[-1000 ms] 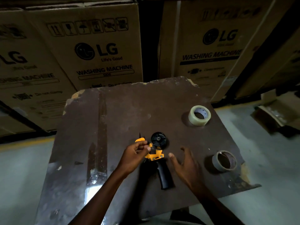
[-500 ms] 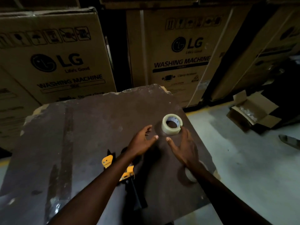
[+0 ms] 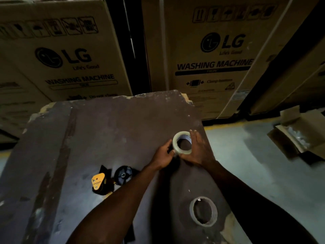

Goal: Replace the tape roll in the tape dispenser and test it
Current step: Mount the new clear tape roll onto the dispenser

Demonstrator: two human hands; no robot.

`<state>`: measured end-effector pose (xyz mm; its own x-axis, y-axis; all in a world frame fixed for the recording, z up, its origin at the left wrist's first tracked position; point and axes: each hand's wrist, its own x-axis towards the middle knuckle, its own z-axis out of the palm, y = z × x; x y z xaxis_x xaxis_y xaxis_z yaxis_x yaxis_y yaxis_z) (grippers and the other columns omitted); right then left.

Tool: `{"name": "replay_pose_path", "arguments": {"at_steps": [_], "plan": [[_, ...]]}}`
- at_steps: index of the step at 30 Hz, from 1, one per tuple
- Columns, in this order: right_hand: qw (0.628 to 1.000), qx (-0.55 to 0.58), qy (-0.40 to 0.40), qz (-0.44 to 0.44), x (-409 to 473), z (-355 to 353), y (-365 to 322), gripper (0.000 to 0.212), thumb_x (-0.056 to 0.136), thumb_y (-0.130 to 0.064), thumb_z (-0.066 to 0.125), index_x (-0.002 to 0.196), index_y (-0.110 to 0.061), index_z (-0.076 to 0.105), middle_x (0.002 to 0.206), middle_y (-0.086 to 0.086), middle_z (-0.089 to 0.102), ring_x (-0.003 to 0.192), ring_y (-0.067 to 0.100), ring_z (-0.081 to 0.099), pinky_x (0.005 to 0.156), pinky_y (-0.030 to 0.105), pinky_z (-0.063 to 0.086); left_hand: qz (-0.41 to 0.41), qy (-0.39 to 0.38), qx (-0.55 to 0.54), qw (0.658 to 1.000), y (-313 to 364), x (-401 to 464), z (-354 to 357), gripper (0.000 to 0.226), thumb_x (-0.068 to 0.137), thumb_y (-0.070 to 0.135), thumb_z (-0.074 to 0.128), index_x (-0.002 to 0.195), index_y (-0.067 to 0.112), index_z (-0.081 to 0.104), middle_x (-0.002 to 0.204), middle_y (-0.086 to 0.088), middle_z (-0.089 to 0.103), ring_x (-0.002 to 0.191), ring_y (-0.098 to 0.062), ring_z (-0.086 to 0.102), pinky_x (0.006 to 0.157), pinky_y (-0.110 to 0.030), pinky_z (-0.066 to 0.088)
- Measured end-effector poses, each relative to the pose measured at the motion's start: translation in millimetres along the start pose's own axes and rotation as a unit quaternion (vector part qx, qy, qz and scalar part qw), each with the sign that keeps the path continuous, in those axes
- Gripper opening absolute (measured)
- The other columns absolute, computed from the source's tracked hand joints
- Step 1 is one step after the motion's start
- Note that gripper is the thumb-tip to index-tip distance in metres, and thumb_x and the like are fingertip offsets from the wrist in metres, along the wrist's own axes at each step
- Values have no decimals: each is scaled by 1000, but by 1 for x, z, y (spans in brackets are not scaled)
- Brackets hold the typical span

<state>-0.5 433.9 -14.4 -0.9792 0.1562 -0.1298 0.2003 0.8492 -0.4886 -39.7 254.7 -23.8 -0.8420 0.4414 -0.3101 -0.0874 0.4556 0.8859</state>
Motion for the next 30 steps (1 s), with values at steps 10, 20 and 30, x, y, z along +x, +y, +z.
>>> {"name": "replay_pose_path", "arguments": {"at_steps": [10, 20, 30], "plan": [[976, 205, -60, 53, -3, -8, -16, 116, 59, -46, 88, 154, -11, 31, 156, 7, 37, 148, 26, 31, 118, 36, 29, -14, 0, -29, 999, 2, -17, -7, 55, 89, 25, 51, 143, 16, 47, 144, -3, 52, 135, -15, 46, 116, -44, 33], [788, 580, -86, 189, -91, 8, -107, 78, 60, -47, 83, 130, -29, 53, 132, 9, 65, 111, 28, 68, 78, 44, 59, 140, 71, 42, 987, 34, -126, -63, 57, 94, 57, 43, 145, 32, 39, 157, 10, 32, 144, -1, 27, 118, -31, 26], [784, 610, -111, 38, -135, 24, -193, 89, 55, -26, 82, 137, -18, 49, 133, 13, 61, 112, 26, 64, 87, 46, 55, 73, 66, -112, 989, 37, -194, -144, 48, 86, 55, 54, 129, 33, 54, 118, 4, 66, 103, -18, 67, 89, -45, 57]]}}
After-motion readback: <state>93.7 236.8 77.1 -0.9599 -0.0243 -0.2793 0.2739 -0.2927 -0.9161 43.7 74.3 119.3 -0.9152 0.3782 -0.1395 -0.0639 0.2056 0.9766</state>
